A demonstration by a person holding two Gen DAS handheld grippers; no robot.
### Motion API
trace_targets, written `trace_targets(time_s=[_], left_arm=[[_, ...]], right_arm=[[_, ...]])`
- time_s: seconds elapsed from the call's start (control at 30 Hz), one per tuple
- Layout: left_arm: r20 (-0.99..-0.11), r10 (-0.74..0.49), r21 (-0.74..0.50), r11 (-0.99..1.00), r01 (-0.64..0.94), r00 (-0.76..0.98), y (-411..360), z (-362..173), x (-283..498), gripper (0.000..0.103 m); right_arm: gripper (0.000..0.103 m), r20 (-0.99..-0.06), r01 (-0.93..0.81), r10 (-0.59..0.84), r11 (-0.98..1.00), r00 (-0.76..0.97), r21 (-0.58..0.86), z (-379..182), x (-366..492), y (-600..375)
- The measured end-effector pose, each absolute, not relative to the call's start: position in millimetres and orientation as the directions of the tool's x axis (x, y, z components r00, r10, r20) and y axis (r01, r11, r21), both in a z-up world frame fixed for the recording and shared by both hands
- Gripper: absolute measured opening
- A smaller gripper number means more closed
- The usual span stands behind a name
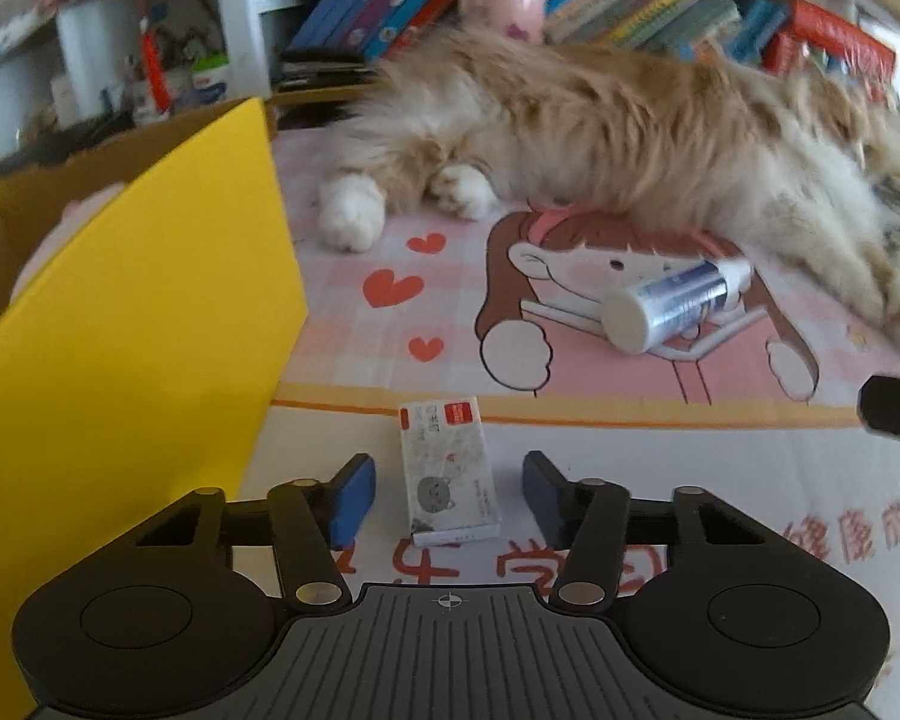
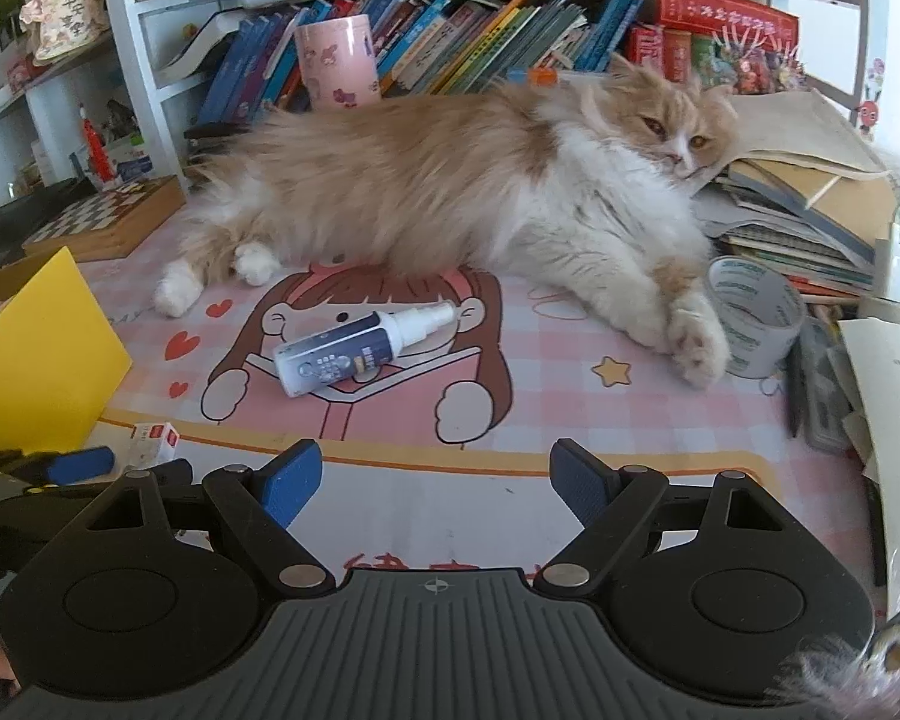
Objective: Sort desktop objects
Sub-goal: 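Grasp the white medicine box with the left tool while the right tool reaches the spray bottle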
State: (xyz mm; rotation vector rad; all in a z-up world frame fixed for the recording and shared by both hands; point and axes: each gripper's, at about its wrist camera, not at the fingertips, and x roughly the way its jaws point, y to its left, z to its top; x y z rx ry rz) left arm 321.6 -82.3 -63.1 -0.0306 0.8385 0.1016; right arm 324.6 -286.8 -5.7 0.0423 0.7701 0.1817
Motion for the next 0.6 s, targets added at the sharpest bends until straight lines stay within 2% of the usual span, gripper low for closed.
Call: trace_targets(time_s=[0.07, 0.1, 0.33, 0.43, 0.5, 0.6], left_arm=[[-0.743, 0.071, 0.015, 0.996, -0.09, 0.666, -82.9, -62.3, 320.0, 0.039], [-0.74, 0.07, 0.018, 0.996, -0.084, 0.669, -83.2, -61.7, 318.7, 0.028], [-0.751, -0.006, -0.113, 0.986, -0.12, 0.661, -66.5, -48.8, 306.4, 0.028], [-0.732, -0.021, -0.122, 0.987, -0.1, 0.681, -65.0, -35.9, 291.3, 0.028], [-0.722, -0.029, -0.123, 0.989, -0.087, 0.691, -65.0, -27.3, 282.3, 0.028], [-0.709, -0.032, -0.116, 0.991, -0.072, 0.705, -67.1, -15.9, 266.5, 0.028]], right_arm=[[0.082, -0.69, -0.156, 0.188, 0.982, 0.699, 0.109, -6.1, 329.1, -284.1], [0.082, -0.689, -0.16, 0.193, 0.981, 0.698, 0.112, -6.1, 331.8, -282.3], [0.082, -0.688, -0.182, 0.236, 0.972, 0.687, 0.152, -9.1, 360.3, -268.5], [0.079, -0.709, -0.154, 0.267, 0.963, 0.653, 0.221, -15.4, 380.6, -266.5], [0.071, -0.722, -0.115, 0.288, 0.953, 0.629, 0.28, -21.5, 396.4, -266.7], [0.068, -0.735, -0.036, 0.308, 0.932, 0.604, 0.36, -28.0, 418.1, -267.0]])
